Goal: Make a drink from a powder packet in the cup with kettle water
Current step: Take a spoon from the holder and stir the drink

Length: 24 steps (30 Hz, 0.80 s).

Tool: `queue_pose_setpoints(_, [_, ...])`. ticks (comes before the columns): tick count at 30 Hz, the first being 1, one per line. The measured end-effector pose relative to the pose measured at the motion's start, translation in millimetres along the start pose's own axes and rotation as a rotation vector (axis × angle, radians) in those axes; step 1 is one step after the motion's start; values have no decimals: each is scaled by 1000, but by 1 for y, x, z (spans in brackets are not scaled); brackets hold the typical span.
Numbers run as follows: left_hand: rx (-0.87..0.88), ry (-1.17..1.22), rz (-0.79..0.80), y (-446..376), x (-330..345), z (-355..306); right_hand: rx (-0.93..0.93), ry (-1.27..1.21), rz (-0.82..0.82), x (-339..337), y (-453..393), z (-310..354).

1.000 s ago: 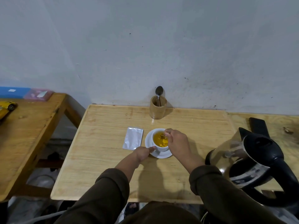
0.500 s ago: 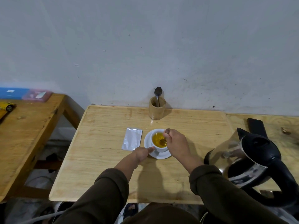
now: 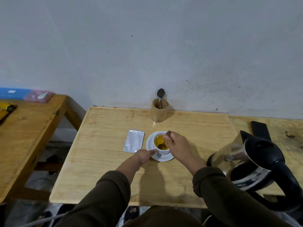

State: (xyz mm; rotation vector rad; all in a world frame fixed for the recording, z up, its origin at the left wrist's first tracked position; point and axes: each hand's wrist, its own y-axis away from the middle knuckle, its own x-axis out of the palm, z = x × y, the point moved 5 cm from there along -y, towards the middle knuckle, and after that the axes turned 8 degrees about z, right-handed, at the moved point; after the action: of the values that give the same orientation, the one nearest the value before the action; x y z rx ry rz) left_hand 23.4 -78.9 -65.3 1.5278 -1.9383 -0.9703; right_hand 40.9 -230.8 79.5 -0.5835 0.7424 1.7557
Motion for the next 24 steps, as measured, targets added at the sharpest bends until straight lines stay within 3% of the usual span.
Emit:
queue_pose_setpoints(6, [4,12,-1,1,0,0,23,141,-80,-1,-4,-6])
queue_pose_setpoints(16, [-8,25,20,5,1,0,-11,-2,-12,4,0,-1])
queue_pose_setpoints(24, [5,9,18,10,1,-3,28,140,-94,-4,-3,-6])
